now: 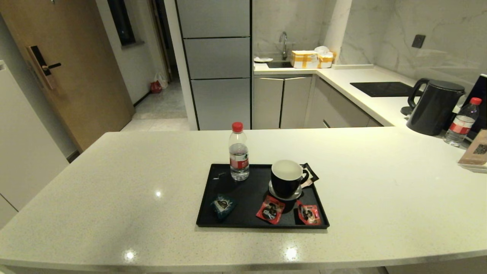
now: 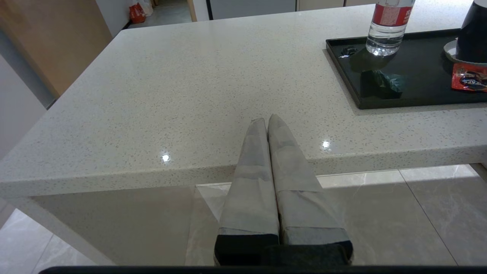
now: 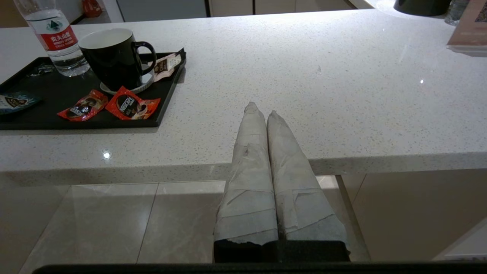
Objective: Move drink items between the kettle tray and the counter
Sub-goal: Pick up the bottled water
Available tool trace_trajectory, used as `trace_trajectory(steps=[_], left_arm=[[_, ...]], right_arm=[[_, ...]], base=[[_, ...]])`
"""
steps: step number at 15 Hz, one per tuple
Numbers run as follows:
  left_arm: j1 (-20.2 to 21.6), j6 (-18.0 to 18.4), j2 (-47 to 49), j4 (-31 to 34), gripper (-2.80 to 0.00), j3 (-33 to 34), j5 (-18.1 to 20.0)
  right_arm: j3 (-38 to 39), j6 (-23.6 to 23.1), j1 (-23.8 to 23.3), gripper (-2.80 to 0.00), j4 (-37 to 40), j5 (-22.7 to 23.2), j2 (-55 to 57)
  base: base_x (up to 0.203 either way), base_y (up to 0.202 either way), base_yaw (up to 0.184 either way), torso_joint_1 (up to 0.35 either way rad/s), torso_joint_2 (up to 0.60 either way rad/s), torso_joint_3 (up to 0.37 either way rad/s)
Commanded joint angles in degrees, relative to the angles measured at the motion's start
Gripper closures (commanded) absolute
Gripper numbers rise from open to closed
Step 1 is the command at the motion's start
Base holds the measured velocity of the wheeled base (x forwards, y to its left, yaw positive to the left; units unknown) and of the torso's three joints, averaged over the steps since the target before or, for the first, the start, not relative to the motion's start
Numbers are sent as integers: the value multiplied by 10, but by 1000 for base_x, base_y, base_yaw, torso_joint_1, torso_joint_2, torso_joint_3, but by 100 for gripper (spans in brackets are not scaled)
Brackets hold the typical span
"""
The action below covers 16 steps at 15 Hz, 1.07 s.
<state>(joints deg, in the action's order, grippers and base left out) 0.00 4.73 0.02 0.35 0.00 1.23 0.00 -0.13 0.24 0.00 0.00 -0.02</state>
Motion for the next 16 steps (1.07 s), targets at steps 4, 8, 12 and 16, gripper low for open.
trace_trajectory(steps=[4, 8, 12, 16], left_arm=[[0, 4, 0, 5, 0, -3, 0], [0, -13, 66, 71, 0, -100, -11], [-3, -59, 304, 258, 0, -450, -11], [-11, -88, 551, 383, 0, -625, 117]], right_arm=[[0, 0, 0, 0, 0, 0, 0], [0, 0, 0, 0, -1, 0, 0], [0, 0, 0, 0, 0, 0, 0], [0, 0, 0, 0, 0, 0, 0]], base=[[0, 0, 0, 0, 0, 0], [0, 0, 0, 0, 0, 0], [0, 0, 0, 0, 0, 0], [0, 0, 0, 0, 0, 0]])
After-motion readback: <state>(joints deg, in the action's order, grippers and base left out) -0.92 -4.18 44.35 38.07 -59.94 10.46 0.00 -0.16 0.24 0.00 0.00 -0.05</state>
